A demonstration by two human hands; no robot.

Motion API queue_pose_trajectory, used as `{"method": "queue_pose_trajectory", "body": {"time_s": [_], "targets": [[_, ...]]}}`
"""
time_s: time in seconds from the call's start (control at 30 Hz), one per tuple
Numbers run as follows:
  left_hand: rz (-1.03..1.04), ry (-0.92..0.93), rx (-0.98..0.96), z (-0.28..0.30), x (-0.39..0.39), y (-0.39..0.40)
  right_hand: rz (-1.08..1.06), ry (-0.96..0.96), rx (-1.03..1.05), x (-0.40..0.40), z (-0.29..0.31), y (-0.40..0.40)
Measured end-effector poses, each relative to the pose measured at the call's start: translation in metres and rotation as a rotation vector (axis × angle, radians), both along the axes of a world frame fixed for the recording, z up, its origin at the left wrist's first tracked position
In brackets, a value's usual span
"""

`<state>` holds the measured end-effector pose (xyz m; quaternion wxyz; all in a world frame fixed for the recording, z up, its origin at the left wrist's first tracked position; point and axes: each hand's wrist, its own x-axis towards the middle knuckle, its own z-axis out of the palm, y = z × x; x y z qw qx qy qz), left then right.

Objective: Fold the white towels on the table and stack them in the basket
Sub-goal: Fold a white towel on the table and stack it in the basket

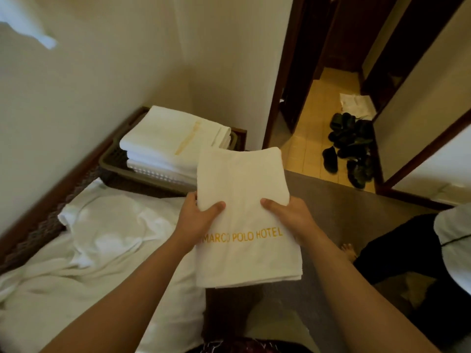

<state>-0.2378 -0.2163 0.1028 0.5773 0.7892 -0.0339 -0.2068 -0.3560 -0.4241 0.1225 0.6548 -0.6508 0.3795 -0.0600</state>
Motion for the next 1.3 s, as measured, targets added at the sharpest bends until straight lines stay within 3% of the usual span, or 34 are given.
{"method": "queue_pose_trajectory", "body": {"time_s": [0.23,0.47,0.6,0.7,0.8,0.9,1.03,1.2,1.3], "targets": [[0.287,0.012,-0.065,0.005,0.103,-0.016,0.311,0.022,-0.046,0.171,0.021,-0.046],[0.769,-0.006,-0.121,0.020,0.207,-0.045,0.784,0.006,-0.066,0.389,0.046,-0.072],[0.981,0.032,-0.155,0.023,0.250,-0.061,1.001,-0.004,-0.073,0.468,0.060,-0.073],[1.053,0.068,-0.202,0.023,0.275,-0.060,1.035,-0.008,-0.063,0.511,0.062,-0.073],[0.942,0.314,-0.324,0.014,0.278,-0.061,1.099,0.127,-0.057,0.536,0.034,-0.085],[0.840,0.458,-0.292,-0.012,0.254,-0.078,1.258,0.365,-0.117,0.533,-0.007,-0.108],[0.883,0.387,-0.255,-0.043,0.234,-0.092,1.339,0.390,-0.114,0.518,-0.016,-0.124],[1.067,0.170,0.010,-0.046,0.221,-0.113,1.299,0.176,-0.035,0.510,-0.015,-0.132],[1.050,0.193,0.132,-0.052,0.209,-0.126,1.317,0.219,-0.104,0.501,-0.029,-0.141]]}}
